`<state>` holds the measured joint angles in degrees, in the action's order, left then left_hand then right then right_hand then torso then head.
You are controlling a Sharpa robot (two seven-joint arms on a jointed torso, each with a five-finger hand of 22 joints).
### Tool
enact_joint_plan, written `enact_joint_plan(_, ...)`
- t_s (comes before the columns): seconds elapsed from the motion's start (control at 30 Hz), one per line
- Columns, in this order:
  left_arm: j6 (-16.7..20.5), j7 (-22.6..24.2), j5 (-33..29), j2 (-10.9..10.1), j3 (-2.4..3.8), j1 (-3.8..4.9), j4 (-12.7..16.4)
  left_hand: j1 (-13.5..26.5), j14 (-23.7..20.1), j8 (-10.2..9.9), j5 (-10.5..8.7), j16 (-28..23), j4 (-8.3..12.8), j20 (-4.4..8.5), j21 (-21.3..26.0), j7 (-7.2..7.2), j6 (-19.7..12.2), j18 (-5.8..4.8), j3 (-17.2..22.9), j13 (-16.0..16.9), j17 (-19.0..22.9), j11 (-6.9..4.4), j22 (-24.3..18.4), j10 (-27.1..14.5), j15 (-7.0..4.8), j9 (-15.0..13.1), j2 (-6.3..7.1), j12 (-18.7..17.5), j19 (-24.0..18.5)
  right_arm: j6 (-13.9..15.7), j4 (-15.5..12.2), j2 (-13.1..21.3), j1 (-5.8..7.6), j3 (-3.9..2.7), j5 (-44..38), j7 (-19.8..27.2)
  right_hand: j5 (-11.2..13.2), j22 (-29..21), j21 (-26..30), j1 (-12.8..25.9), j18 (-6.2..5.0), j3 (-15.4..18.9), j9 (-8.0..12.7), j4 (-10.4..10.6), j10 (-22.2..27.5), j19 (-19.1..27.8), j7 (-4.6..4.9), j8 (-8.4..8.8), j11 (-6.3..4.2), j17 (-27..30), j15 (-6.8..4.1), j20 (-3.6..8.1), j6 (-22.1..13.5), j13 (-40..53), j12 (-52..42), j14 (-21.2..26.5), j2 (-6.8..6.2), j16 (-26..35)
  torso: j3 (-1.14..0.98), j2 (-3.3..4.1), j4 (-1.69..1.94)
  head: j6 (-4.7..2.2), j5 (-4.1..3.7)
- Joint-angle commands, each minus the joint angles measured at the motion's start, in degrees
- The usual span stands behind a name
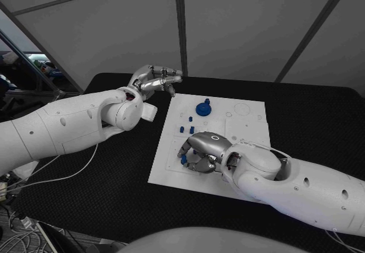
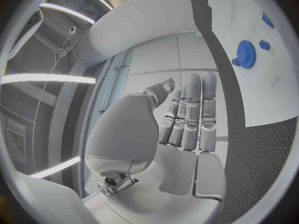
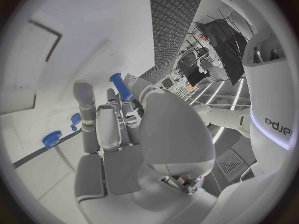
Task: Assemble the parts on the task board
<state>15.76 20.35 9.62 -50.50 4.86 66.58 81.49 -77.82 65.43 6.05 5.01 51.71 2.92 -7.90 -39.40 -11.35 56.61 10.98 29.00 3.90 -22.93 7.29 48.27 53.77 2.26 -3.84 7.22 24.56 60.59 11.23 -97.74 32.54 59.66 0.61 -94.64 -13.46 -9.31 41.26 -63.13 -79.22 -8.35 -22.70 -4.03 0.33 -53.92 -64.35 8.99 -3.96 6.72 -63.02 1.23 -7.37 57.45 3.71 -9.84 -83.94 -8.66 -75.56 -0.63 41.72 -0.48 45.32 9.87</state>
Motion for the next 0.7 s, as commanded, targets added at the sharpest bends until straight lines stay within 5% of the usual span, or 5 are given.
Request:
enact_joint_plan(0.03, -0.6, 0.0, -0.1, 0.0, 0.05, 0.11, 0.0, 0.4, -0.3, 0.4, -0.17, -0.1, -0.1, 0.05, 0.2, -0.03, -0.3, -0.48, 0.2, 0.0, 0.1, 0.09, 0.0, -0.4, 0.07, -0.1, 0.00, 0.1, -0.2, 2.8, -0.3, 0.2, 0.05, 0.00, -1.1, 0.0, -0.3, -1.9, 1.3, -0.1, -1.10, 1.0, 0.1, -0.2, 1.6, 1.0, -0.25, 0.28, 0.16, 1.2, 0.51, -0.14, -1.2, 0.2, -0.6, 0.1, -0.66, 0.8, -0.04, 0.04, -0.04, -0.01, 0.01)
enact_joint_plan(0.23, -0.7, 0.0, -0.1, 0.0, 0.05, 0.11, 0.0, 0.5, -0.3, 0.5, -0.17, -0.1, -0.1, 0.04, 0.2, -0.04, -0.4, -0.48, 0.2, 0.0, 0.2, 0.11, 0.0, -0.5, 0.09, -0.1, 0.01, 0.3, -0.2, 6.2, -0.8, 0.8, 0.03, 0.00, -1.5, 1.1, -0.6, -4.2, 3.1, -0.6, -1.40, 4.1, 0.2, 0.0, 5.1, 2.2, -1.73, 0.33, 0.73, 2.6, 0.95, -0.62, -4.5, 0.4, -2.4, 0.8, -0.85, 1.6, -0.06, 0.01, 0.00, -0.03, -0.05)
enact_joint_plan(0.47, -0.7, -0.1, -0.1, 0.1, 0.05, 0.10, -0.1, 0.5, -0.3, 0.5, -0.16, -0.1, -0.1, 0.04, 0.2, -0.05, -0.4, -0.48, 0.2, 0.0, 0.2, 0.11, 0.0, -0.5, 0.08, -0.1, -0.01, 0.3, -0.2, 9.2, -2.2, 2.3, 0.00, -0.03, -1.4, 2.7, -4.0, -4.1, 3.2, -1.6, -1.37, 9.8, 0.0, 1.8, 7.6, 1.6, -2.38, 0.13, 0.80, 2.4, 1.09, -0.80, -6.0, 0.9, -6.2, 0.7, -0.89, 1.2, -0.03, -0.04, -0.05, -0.16, 0.06)
enact_joint_plan(0.63, -0.7, -0.1, -0.1, 0.0, 0.05, 0.10, -0.2, 0.4, -0.3, 0.5, -0.15, -0.1, 0.0, 0.05, 0.2, -0.06, -0.5, -0.47, 0.2, 0.0, 0.2, 0.11, 0.0, -0.6, 0.07, 0.0, -0.04, 0.4, -0.1, 12.9, -5.1, 6.0, 0.03, -0.12, 2.6, 4.9, -4.3, -4.3, 3.3, -2.1, -1.42, 11.4, -0.2, 2.8, 6.1, 1.1, -1.64, -0.15, 0.11, 2.9, 0.57, -0.36, -5.6, 1.3, -9.8, 0.6, -0.17, 1.4, -0.05, -0.20, -0.15, -0.34, 0.03)
enact_joint_plan(0.7, -0.6, -0.1, -0.1, -0.1, 0.04, 0.10, -0.3, 0.4, -0.3, 0.5, -0.15, -0.1, 0.0, 0.05, 0.2, -0.06, -0.5, -0.46, 0.2, 0.0, 0.2, 0.11, 0.0, -0.6, 0.07, 0.0, -0.05, 0.4, -0.1, 14.4, -6.4, 8.2, 0.11, -0.83, 6.8, 6.0, -4.4, -4.5, 3.4, -2.0, -1.46, 11.4, -0.4, 3.1, 3.5, 1.1, -0.38, -0.67, -0.53, 3.1, 0.10, -0.06, -4.4, 1.7, -11.8, 0.5, 0.34, 1.6, 0.00, -0.25, -0.22, -0.55, -0.11)
